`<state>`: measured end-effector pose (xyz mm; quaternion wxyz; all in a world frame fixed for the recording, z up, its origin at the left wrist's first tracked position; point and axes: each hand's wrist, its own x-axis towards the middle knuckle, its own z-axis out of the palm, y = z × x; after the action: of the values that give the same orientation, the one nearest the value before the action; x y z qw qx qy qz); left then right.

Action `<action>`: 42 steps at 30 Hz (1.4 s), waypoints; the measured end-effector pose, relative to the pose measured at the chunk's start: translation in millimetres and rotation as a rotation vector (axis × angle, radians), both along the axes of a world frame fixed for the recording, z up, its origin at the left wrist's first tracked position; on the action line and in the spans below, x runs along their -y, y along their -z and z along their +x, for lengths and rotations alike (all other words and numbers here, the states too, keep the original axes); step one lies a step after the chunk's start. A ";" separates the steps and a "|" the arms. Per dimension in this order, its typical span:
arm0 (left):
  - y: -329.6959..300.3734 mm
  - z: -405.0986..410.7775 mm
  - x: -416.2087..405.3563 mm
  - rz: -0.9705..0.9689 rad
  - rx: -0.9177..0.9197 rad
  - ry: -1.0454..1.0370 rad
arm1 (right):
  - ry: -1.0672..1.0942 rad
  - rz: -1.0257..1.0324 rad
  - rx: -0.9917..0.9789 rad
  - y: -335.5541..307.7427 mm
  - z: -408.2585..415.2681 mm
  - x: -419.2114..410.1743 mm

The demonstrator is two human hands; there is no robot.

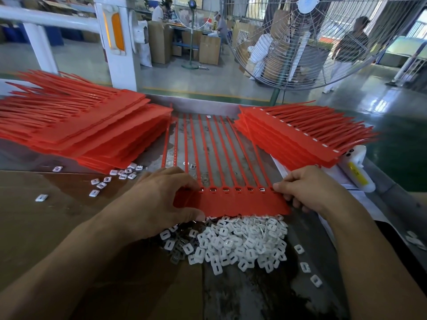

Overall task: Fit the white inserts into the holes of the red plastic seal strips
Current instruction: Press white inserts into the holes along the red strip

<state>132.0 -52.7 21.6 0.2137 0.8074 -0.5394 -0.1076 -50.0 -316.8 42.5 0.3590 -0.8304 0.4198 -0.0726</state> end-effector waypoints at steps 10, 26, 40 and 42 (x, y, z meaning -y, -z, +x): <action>-0.7 -0.7 0.2 -0.004 0.004 0.000 | 0.024 -0.015 0.016 5.0 1.0 3.3; -1.6 -1.9 0.4 -0.008 0.007 0.004 | 0.008 -0.172 0.000 9.3 8.8 -7.7; 0.7 -0.5 0.3 -0.016 0.017 -0.016 | 0.012 -0.196 0.030 13.4 10.4 -8.7; 1.2 0.0 0.6 -0.024 0.026 -0.018 | 0.005 -0.209 0.030 12.8 10.0 -9.6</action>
<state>131.9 -53.3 20.4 0.2172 0.8110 -0.5360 -0.0886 -40.0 -307.2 29.7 0.2763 -0.8611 0.4066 -0.1297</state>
